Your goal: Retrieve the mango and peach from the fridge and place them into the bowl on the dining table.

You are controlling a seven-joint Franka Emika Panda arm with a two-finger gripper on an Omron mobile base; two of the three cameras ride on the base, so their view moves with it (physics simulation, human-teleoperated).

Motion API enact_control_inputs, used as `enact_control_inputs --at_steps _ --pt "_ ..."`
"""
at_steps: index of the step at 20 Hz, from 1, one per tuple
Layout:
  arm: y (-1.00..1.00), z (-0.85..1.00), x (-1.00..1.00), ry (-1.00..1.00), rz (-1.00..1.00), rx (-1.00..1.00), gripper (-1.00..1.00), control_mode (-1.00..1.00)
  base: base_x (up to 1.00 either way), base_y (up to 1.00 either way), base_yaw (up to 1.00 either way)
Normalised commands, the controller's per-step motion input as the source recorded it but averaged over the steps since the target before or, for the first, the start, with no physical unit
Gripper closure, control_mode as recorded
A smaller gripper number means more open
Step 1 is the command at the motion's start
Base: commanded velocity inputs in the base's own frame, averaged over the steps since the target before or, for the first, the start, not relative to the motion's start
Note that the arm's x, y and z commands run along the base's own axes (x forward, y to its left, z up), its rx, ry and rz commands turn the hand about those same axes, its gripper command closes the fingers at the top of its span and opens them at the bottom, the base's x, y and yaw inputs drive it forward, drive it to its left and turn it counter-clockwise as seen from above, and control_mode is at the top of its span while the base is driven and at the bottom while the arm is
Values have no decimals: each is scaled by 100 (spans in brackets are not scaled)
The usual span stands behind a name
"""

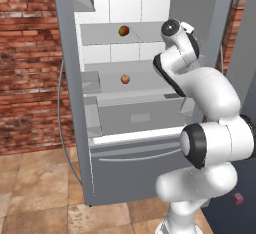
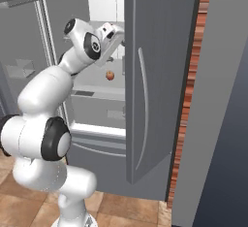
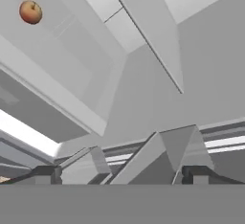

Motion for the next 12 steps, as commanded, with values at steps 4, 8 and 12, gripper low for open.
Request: enact_control_inputs --at_steps 4,8,12 --pt "-1 0 66 4 -9 -2 -100 -100 0 0 0" --pt "-14 -1 75 1 -6 -3 -100 -100 0 0 0" --pt "-43 -1 48 1 -8 -4 -100 -100 0 0 0"
